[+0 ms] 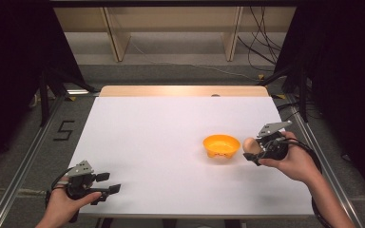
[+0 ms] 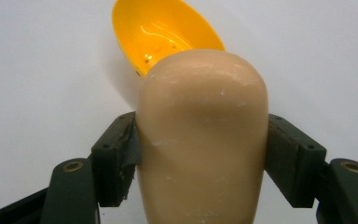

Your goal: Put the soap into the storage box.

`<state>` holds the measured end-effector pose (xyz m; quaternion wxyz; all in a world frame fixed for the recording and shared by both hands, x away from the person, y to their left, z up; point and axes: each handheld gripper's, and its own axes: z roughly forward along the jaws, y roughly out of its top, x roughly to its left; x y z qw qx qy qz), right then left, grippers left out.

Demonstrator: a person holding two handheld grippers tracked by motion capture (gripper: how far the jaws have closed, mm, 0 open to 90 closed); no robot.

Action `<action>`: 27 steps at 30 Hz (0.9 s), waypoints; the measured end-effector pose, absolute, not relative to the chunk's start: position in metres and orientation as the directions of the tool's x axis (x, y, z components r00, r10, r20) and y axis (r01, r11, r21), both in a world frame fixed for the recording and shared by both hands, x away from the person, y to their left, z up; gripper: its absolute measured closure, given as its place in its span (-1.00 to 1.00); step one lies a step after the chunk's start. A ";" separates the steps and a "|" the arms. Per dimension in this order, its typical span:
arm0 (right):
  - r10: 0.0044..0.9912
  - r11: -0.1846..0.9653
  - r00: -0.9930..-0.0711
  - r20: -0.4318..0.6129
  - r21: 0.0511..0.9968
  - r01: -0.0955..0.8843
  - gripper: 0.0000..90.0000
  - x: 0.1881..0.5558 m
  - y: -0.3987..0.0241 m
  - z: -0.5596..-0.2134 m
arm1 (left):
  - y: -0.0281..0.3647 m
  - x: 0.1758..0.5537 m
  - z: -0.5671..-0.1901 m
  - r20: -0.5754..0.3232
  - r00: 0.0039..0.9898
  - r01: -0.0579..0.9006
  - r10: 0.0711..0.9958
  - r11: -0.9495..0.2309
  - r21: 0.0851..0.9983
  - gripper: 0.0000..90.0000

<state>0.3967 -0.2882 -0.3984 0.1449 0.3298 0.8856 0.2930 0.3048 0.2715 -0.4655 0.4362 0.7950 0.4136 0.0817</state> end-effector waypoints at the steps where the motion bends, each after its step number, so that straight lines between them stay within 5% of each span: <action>1: 0.669 0.612 -0.740 -0.063 0.612 0.502 -0.26 0.397 -0.288 -0.397 | 0.272 0.304 -0.465 -0.225 0.643 0.588 0.732 -0.283 0.758 -0.33; 27: 0.651 0.610 -0.753 -0.095 0.657 0.443 -0.26 0.407 -0.276 -0.387 | 0.270 0.305 -0.465 -0.249 0.647 0.587 0.721 -0.263 0.766 -0.33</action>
